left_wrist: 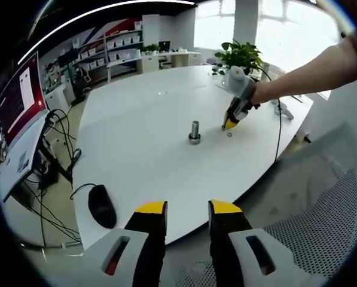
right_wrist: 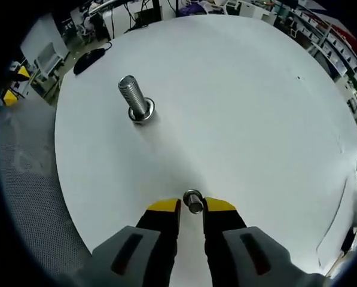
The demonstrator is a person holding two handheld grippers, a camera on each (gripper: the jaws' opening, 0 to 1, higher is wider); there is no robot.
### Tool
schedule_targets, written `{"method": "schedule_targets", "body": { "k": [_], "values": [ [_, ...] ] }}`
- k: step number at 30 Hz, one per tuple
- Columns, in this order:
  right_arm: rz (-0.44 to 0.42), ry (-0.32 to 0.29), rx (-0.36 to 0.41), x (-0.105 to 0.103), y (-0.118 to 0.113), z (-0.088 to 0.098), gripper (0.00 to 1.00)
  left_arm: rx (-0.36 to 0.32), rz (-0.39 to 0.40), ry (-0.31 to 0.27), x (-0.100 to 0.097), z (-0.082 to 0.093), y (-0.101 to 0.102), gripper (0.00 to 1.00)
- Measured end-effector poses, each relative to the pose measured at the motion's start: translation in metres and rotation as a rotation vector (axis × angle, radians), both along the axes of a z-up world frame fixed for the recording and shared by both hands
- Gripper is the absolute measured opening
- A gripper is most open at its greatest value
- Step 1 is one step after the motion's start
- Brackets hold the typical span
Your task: Place the washer onto the threaded stud by aligning its center hole with the stud, sliding it down to the base, and recovering from edge contact or off-axis alignment until the washer reaches the visible bottom stop.
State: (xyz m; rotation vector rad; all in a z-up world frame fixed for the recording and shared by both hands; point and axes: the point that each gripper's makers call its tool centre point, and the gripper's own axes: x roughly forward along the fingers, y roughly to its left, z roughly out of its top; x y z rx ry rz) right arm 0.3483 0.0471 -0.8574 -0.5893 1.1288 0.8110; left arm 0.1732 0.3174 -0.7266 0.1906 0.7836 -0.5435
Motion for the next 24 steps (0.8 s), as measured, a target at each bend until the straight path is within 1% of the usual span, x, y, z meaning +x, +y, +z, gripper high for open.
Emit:
{"method": "schedule_targets", "body": {
  "k": [3, 7, 10, 17, 20, 21, 24],
  "values": [
    [-0.007, -0.002, 0.001, 0.001, 0.0, 0.0, 0.18, 0.003, -0.002, 0.001, 0.0, -0.001, 0.0, 0.25],
    [-0.014, -0.014, 0.004, 0.008, -0.004, -0.001, 0.2, 0.003, -0.003, 0.002, 0.0, -0.001, 0.0, 0.25],
    [-0.022, -0.024, 0.009, 0.01, -0.006, 0.001, 0.21, 0.007, -0.003, 0.002, 0.0, -0.001, 0.0, 0.25],
    [-0.041, -0.033, 0.022, 0.004, -0.009, 0.009, 0.23, 0.01, -0.004, 0.003, 0.001, -0.001, 0.0, 0.25],
    [-0.05, -0.031, 0.031, 0.002, -0.012, 0.009, 0.25, 0.011, -0.005, 0.005, 0.001, -0.002, 0.001, 0.25],
    [-0.051, -0.022, 0.033, -0.004, -0.013, 0.009, 0.25, 0.011, -0.006, 0.004, 0.001, -0.002, 0.001, 0.25],
    [-0.044, -0.026, 0.026, -0.007, -0.016, 0.009, 0.25, 0.011, -0.004, 0.004, 0.001, -0.002, 0.001, 0.25]
  ]
}}
